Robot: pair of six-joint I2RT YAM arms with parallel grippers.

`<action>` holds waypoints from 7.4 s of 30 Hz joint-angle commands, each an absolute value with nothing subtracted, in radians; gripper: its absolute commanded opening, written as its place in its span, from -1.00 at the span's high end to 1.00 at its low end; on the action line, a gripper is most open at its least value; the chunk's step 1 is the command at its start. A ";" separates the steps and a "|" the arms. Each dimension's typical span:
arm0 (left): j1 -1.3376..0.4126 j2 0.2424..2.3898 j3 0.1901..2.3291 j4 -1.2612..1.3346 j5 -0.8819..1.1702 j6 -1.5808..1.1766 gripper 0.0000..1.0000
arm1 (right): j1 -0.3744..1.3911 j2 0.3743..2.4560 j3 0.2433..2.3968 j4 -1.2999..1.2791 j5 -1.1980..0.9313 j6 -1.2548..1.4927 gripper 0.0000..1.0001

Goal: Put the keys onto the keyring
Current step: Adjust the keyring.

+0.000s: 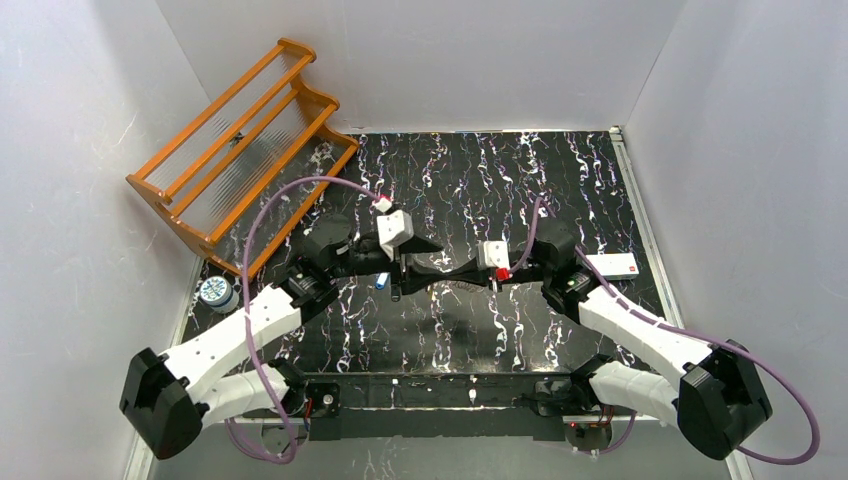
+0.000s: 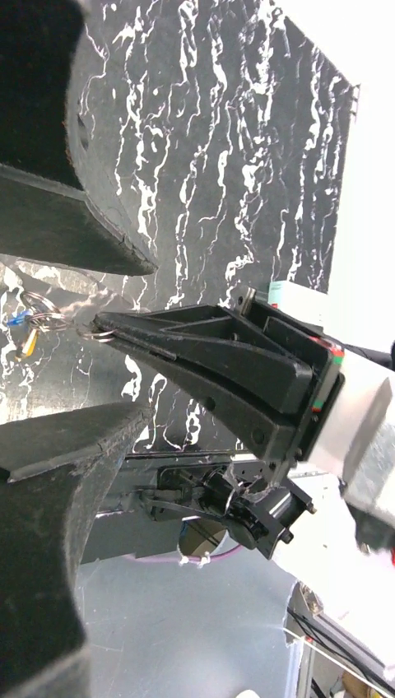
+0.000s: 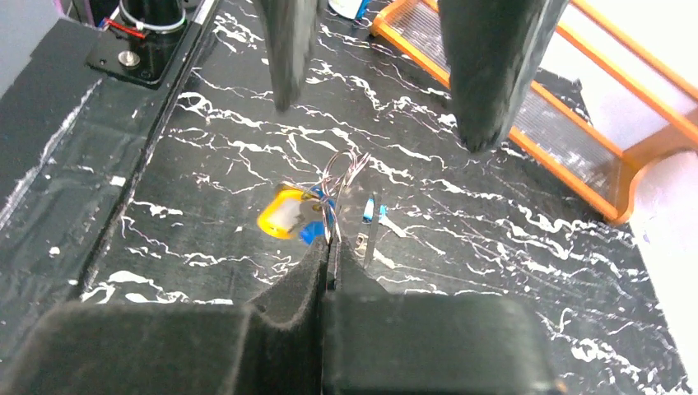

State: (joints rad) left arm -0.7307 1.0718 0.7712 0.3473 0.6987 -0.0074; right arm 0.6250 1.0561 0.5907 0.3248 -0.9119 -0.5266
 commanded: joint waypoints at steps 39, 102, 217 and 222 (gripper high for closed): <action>-0.758 1.026 0.448 0.606 0.530 0.008 0.07 | 0.629 1.162 0.476 0.569 -0.647 0.215 0.97; -0.862 1.284 0.331 0.925 0.437 0.130 0.19 | 0.621 1.151 0.304 0.733 -0.788 0.002 0.97; -0.867 1.311 0.356 1.111 0.493 0.030 0.51 | 0.621 1.043 0.433 0.503 -0.886 -0.310 0.97; -0.867 1.321 0.359 1.111 0.508 0.033 1.00 | 0.621 1.042 0.434 0.502 -0.888 -0.308 0.97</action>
